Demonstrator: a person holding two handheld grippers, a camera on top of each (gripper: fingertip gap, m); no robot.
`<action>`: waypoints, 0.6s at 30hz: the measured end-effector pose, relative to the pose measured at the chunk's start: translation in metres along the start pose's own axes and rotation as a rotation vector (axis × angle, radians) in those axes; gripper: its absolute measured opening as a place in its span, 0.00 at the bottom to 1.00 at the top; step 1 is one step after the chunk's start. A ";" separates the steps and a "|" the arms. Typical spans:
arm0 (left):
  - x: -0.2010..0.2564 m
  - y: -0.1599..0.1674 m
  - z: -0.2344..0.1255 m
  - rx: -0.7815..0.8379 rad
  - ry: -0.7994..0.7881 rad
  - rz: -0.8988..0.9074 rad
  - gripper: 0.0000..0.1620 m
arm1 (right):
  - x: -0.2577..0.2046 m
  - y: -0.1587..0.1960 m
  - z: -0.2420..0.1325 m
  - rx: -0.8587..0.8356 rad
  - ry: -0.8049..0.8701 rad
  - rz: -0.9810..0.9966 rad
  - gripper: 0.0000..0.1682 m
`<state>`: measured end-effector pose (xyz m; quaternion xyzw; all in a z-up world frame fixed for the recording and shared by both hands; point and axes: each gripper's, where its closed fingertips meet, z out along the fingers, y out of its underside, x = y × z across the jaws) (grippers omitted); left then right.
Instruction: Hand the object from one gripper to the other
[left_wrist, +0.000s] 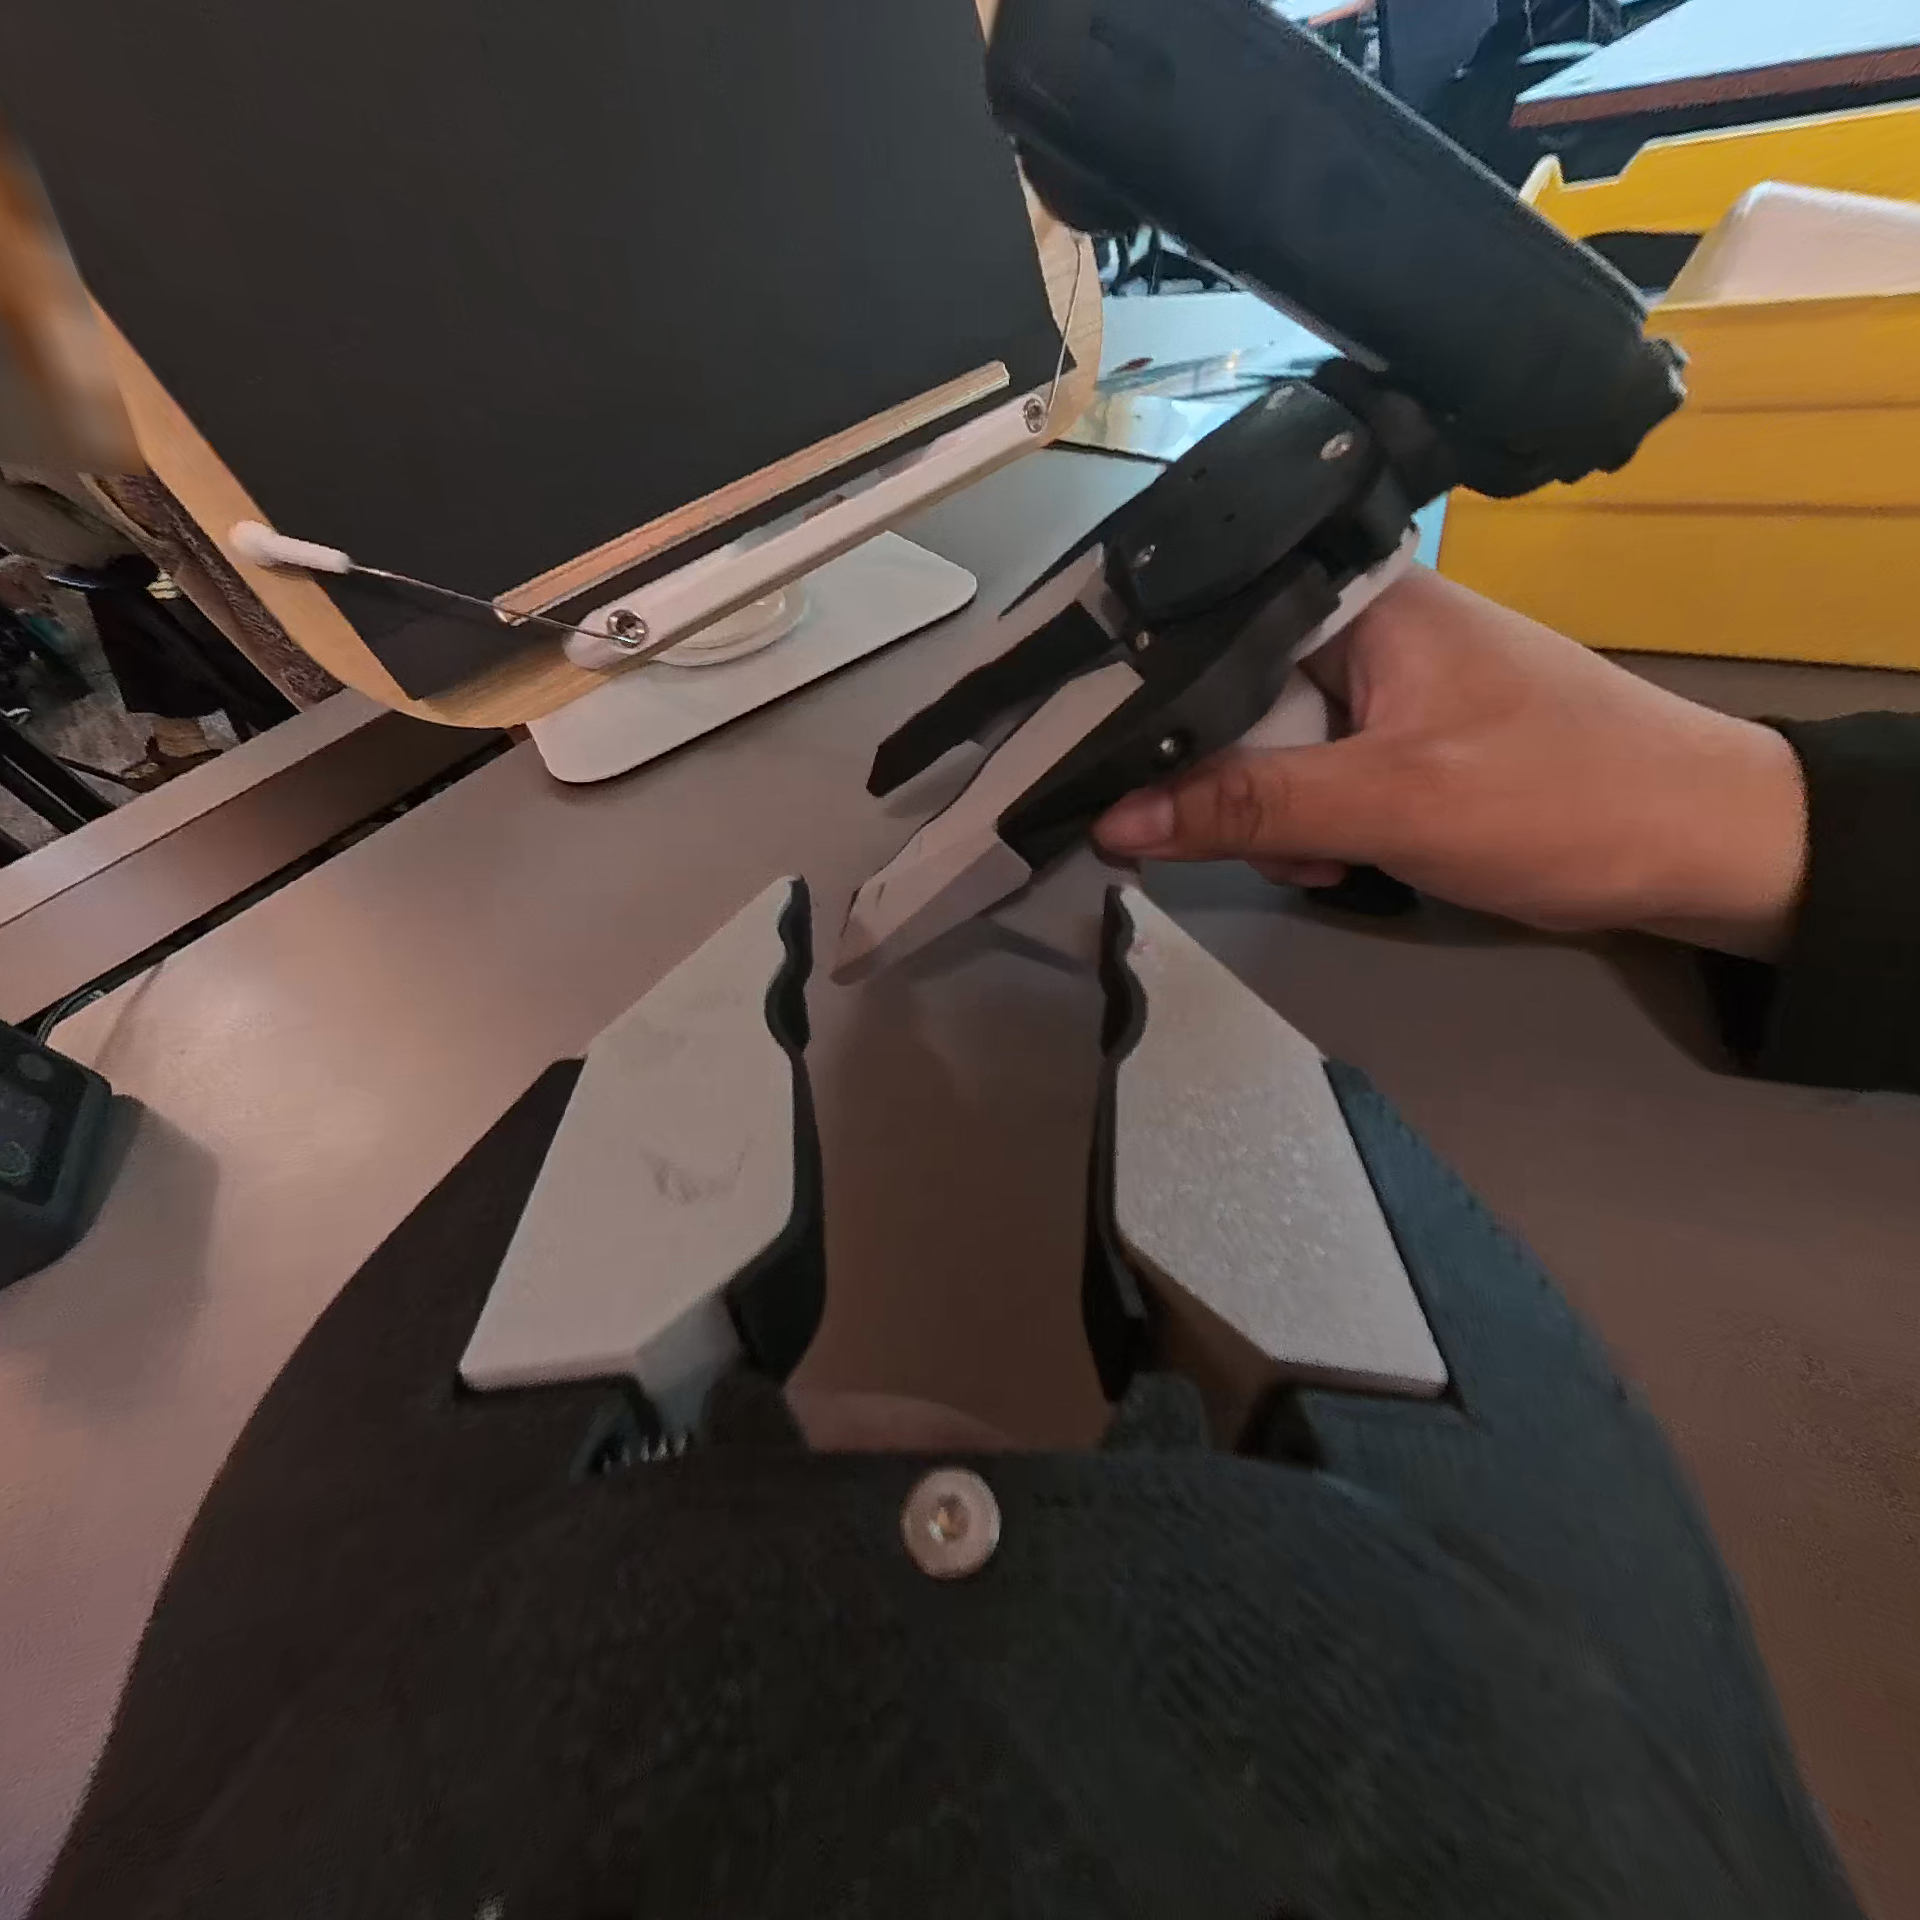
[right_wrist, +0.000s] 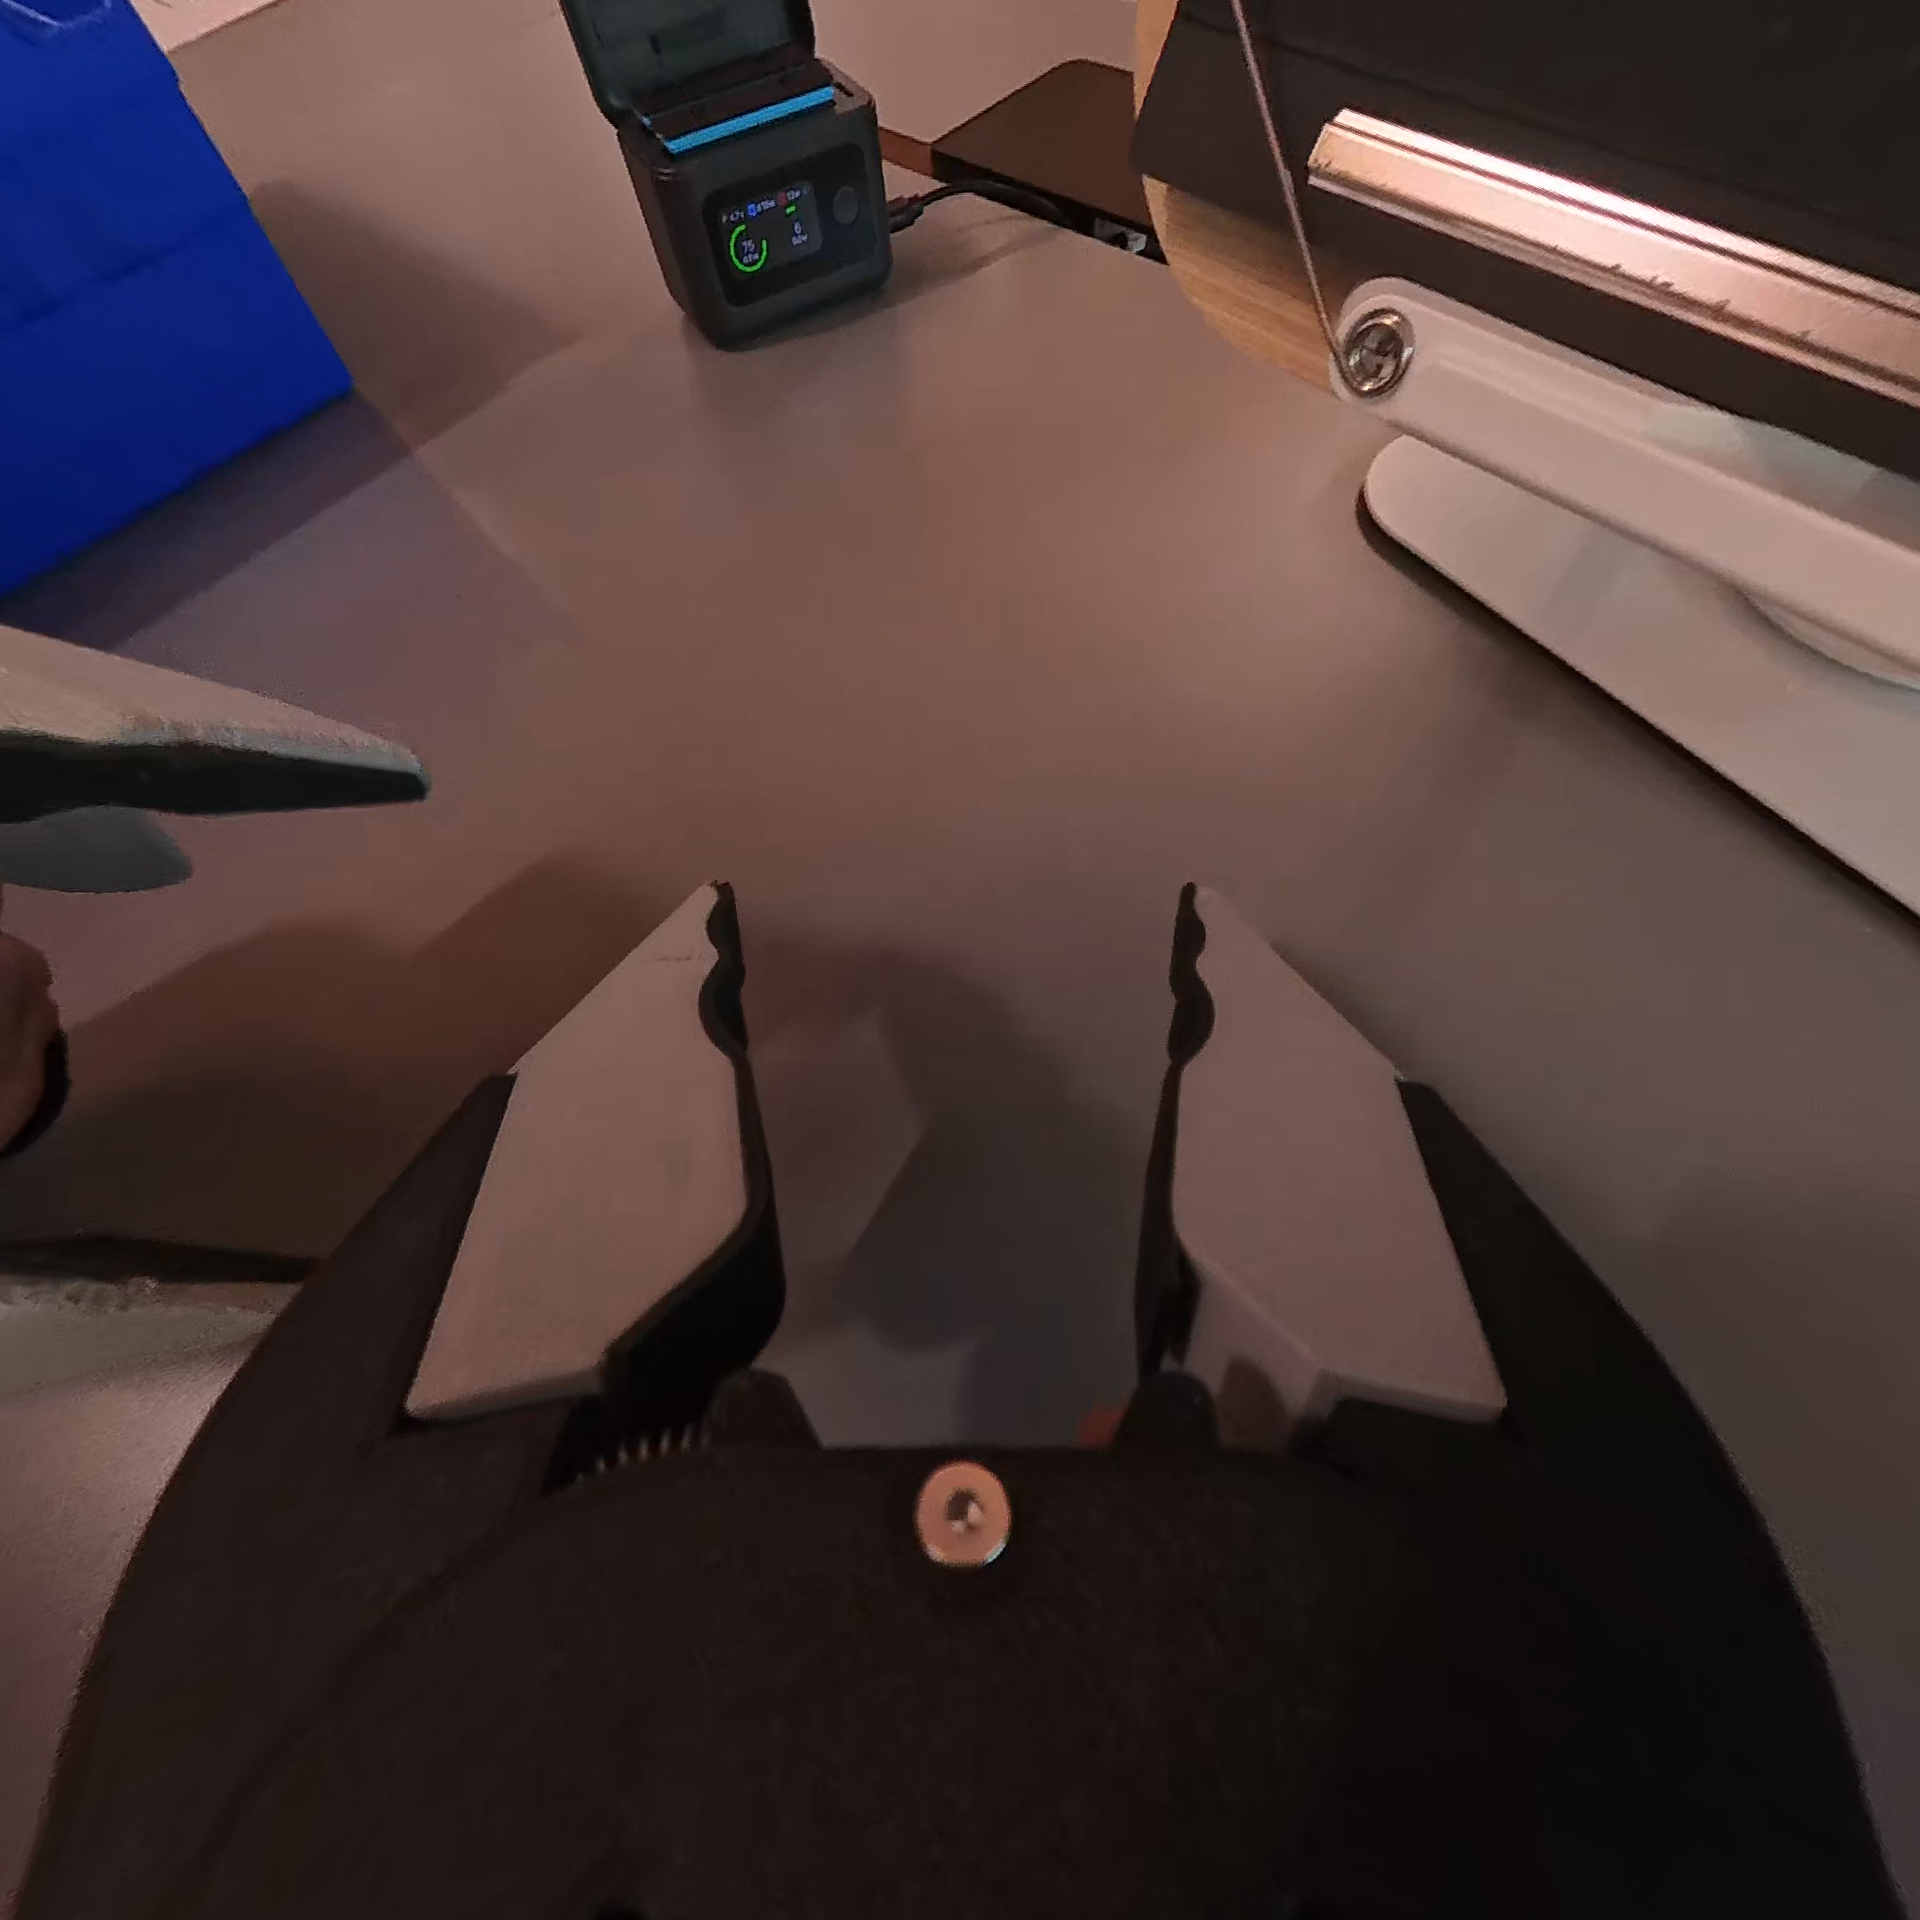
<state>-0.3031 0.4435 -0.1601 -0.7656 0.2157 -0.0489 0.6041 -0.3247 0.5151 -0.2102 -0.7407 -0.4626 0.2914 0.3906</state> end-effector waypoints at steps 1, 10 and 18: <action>0.002 0.002 0.001 -0.011 0.004 0.008 0.33 | -0.001 0.000 0.000 -0.003 -0.010 0.005 0.47; -0.004 0.009 0.003 -0.009 -0.020 0.028 0.31 | -0.010 -0.001 -0.009 0.039 -0.064 0.018 0.48; -0.010 0.010 0.004 -0.012 -0.019 -0.034 0.30 | -0.016 0.000 -0.012 0.043 -0.101 0.036 0.49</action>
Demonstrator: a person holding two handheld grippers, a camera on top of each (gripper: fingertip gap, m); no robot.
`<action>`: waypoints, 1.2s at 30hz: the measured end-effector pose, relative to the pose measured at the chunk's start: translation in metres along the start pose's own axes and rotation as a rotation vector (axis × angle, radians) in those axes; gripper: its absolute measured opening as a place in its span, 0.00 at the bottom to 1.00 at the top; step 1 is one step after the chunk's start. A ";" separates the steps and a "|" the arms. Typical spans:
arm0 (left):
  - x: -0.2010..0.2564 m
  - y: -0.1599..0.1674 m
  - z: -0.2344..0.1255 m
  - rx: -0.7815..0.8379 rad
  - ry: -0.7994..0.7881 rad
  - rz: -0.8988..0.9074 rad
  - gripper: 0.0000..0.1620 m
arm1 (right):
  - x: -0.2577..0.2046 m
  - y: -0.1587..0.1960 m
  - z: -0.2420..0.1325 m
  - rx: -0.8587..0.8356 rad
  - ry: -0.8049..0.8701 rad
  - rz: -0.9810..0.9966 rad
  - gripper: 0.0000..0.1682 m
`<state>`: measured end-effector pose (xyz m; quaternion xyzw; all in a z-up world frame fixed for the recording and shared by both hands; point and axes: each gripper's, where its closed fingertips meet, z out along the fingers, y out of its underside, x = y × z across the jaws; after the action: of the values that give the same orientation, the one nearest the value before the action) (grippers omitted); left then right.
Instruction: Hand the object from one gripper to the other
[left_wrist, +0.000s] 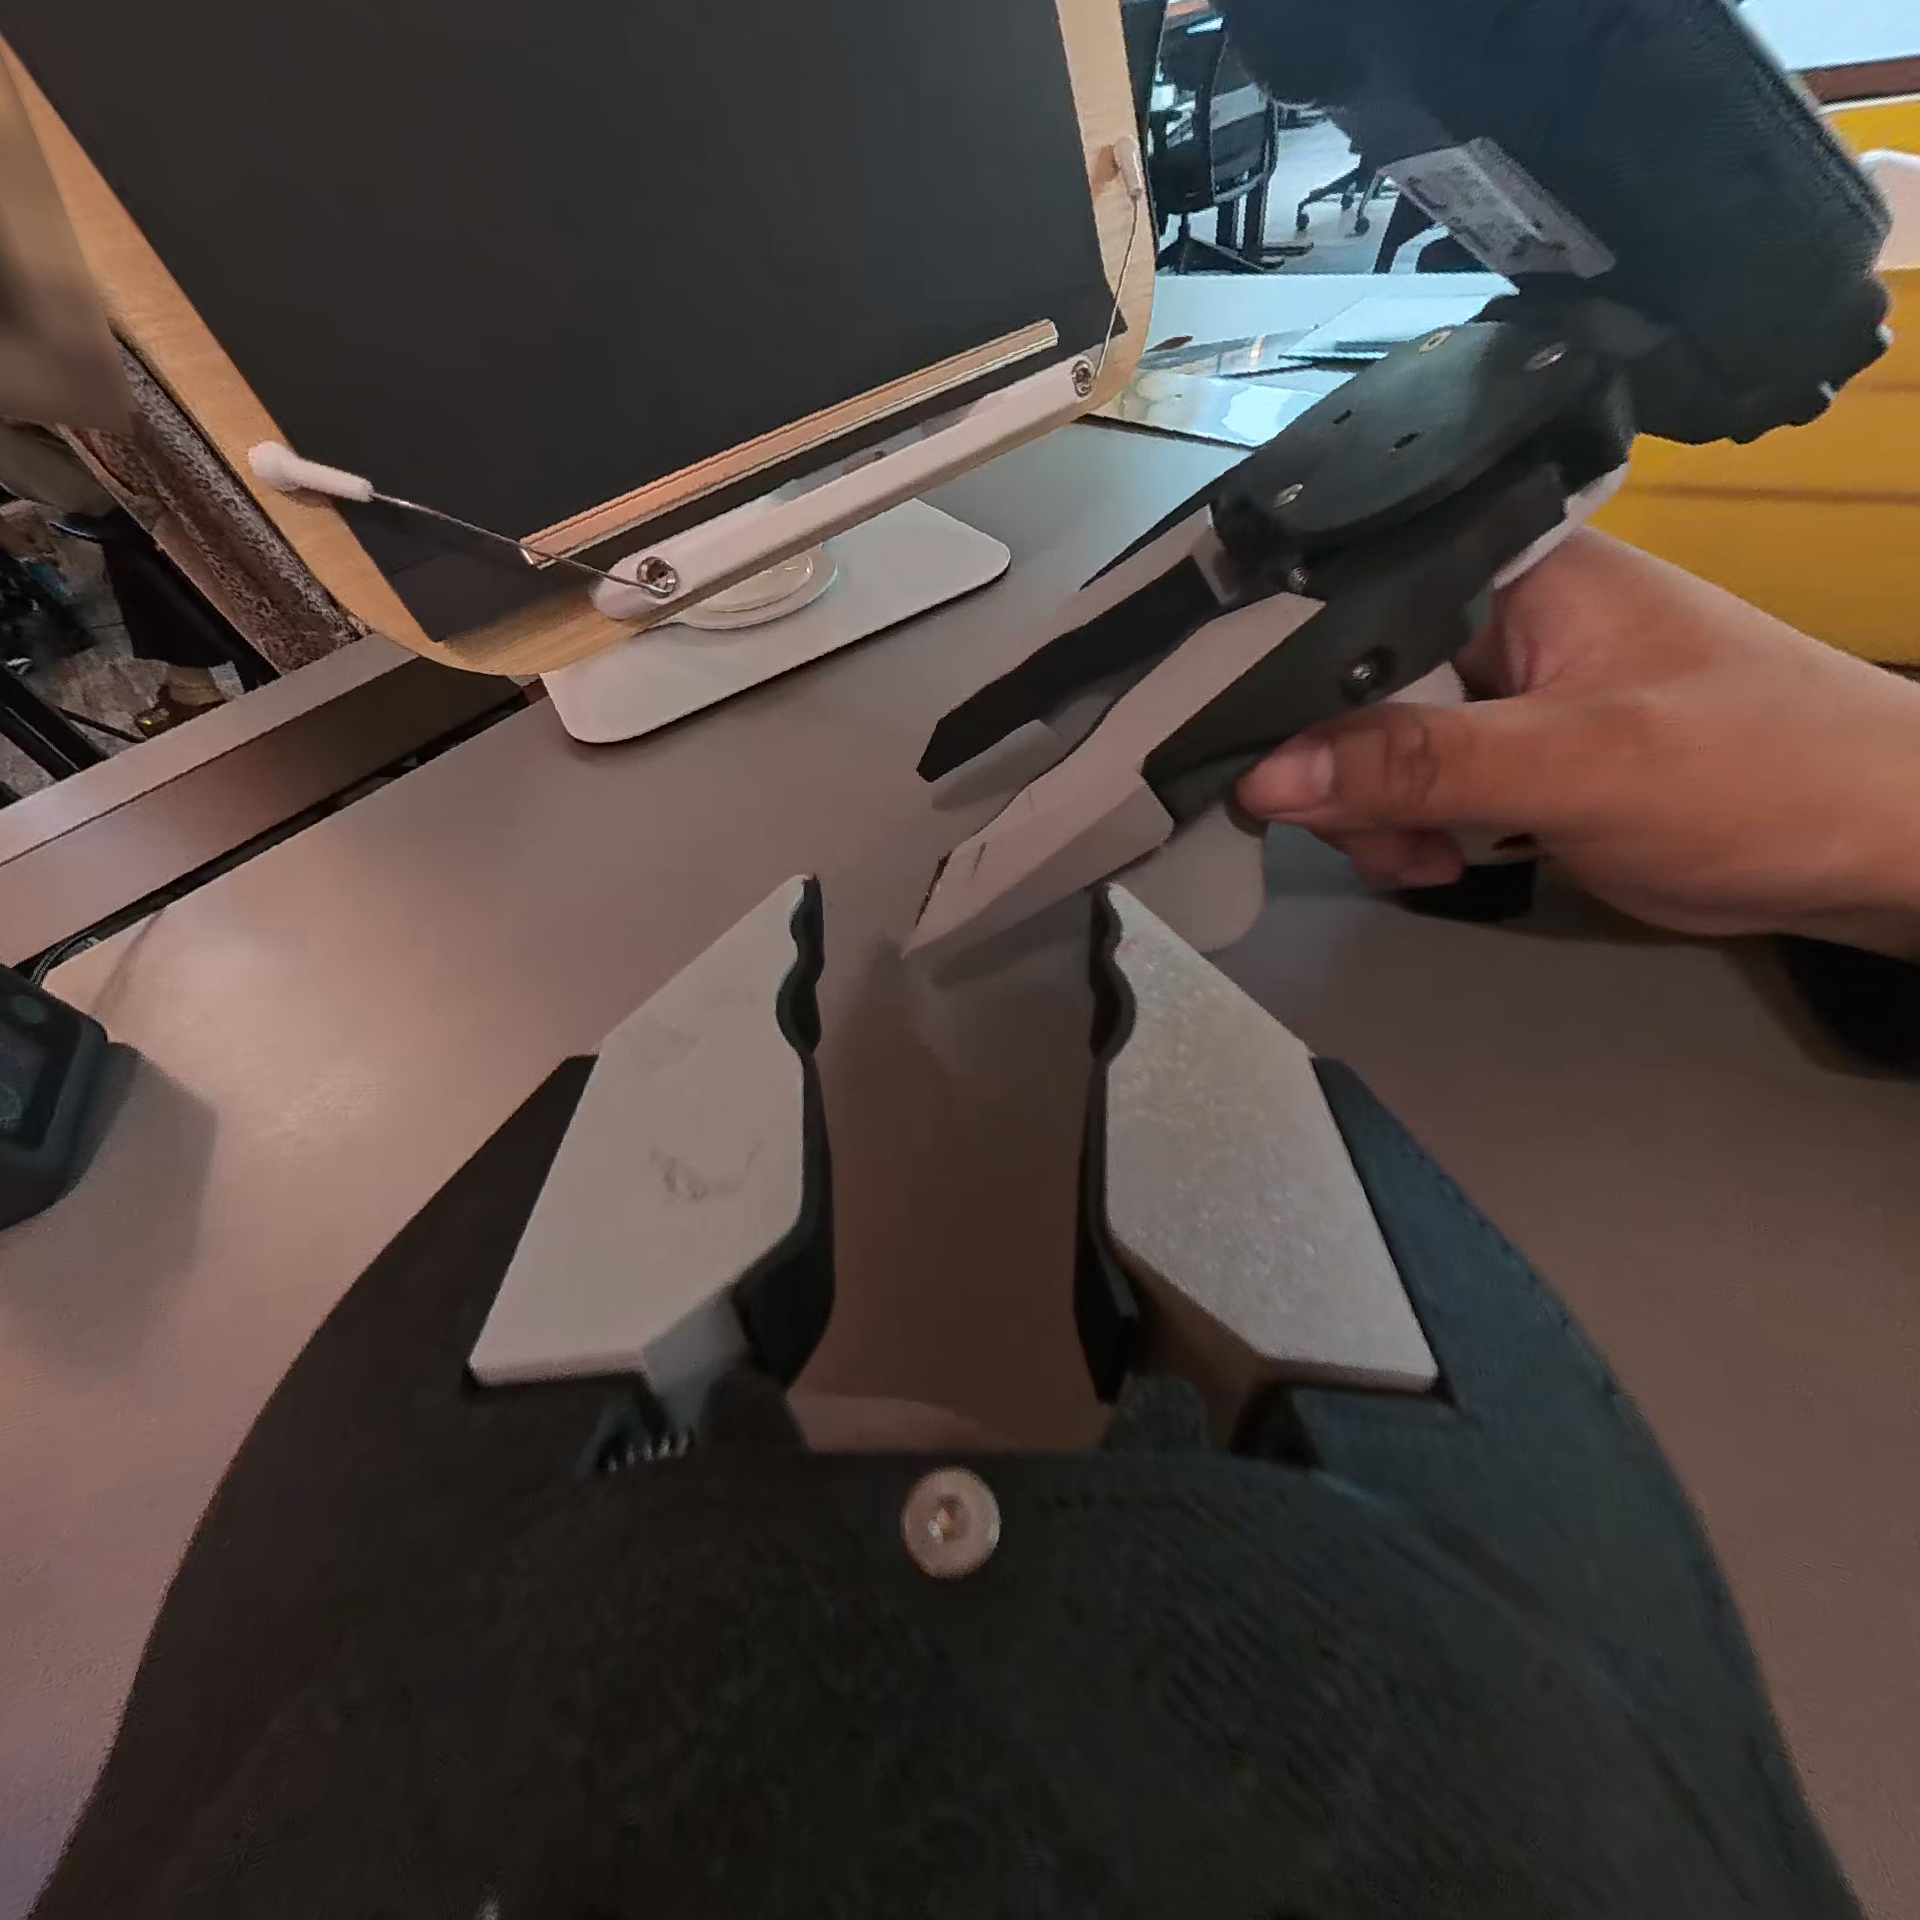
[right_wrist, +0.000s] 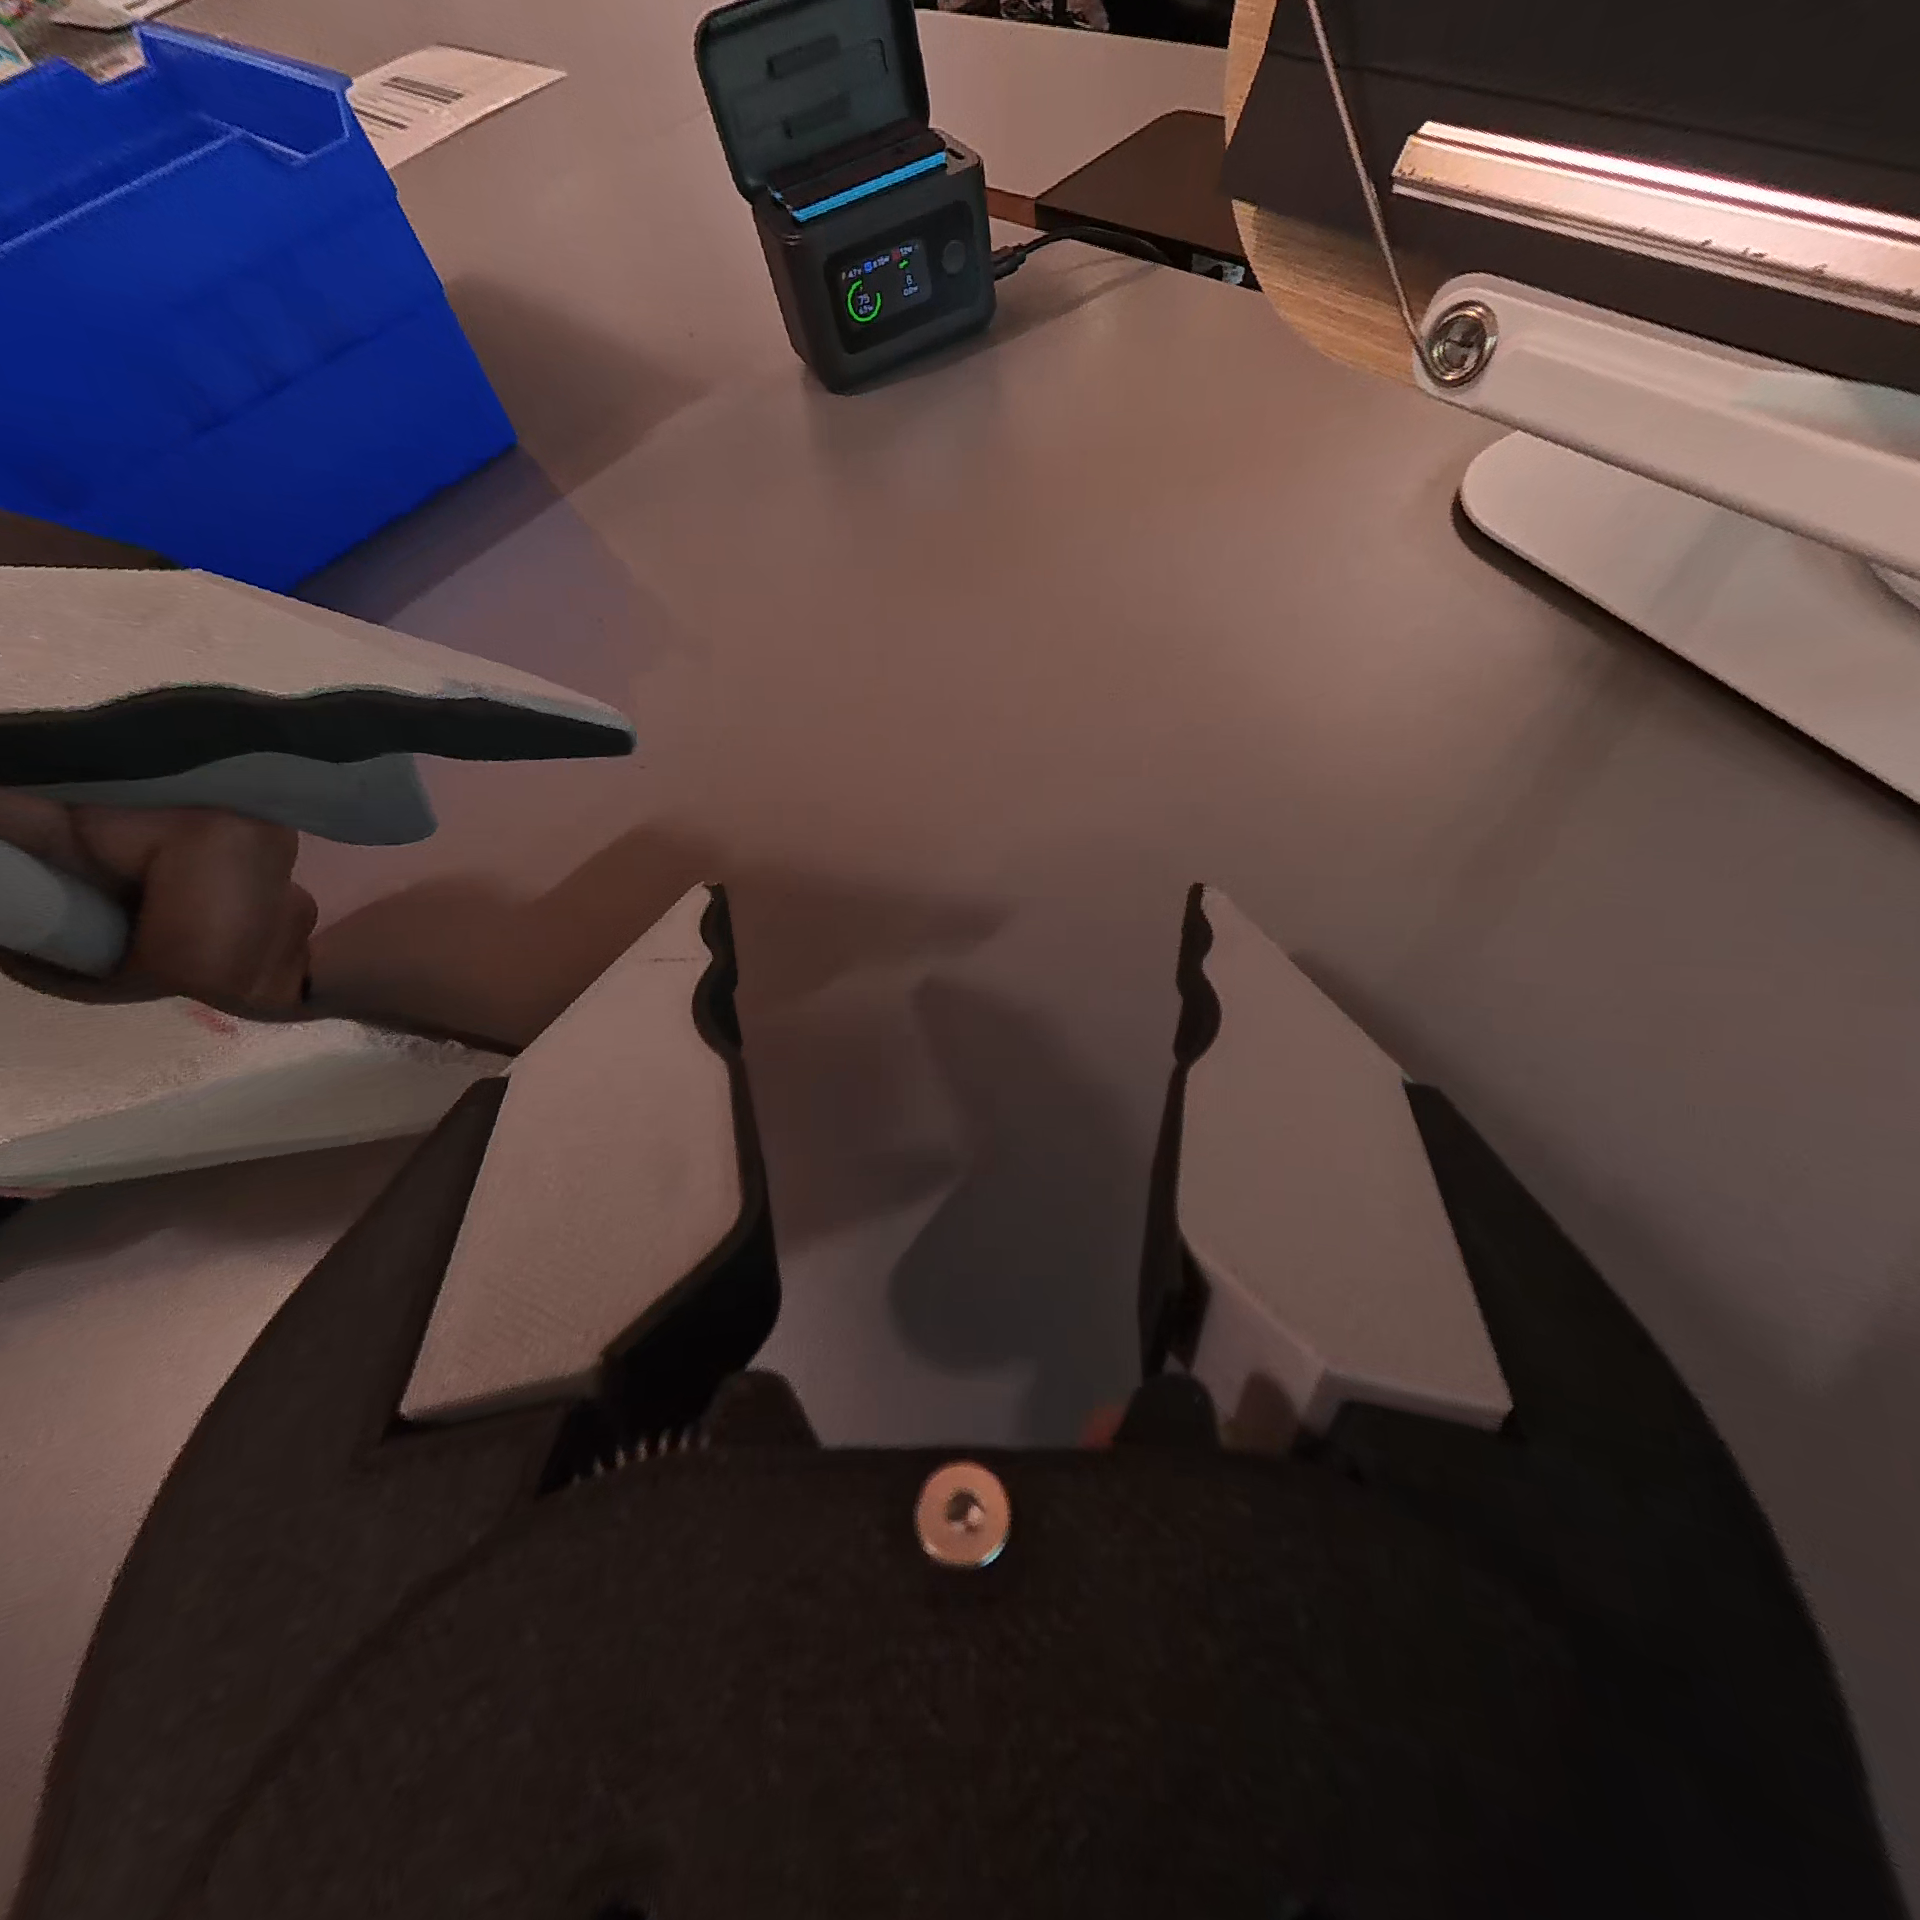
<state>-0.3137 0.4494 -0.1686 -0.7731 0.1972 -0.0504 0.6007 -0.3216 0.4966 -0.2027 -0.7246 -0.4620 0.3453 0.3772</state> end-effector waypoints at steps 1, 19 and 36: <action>0.001 0.001 0.001 -0.011 -0.003 0.010 0.31 | 0.000 0.000 0.000 0.001 -0.003 0.000 0.49; 0.031 0.000 0.004 -0.017 -0.032 0.269 0.31 | -0.005 -0.005 0.002 0.029 0.035 -0.050 0.48; 0.025 -0.009 -0.040 -0.091 0.118 0.013 0.33 | -0.006 -0.011 0.001 0.063 0.043 -0.060 0.50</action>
<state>-0.3012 0.4059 -0.1529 -0.7940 0.2393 -0.0831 0.5526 -0.3286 0.4942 -0.1930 -0.7054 -0.4643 0.3328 0.4197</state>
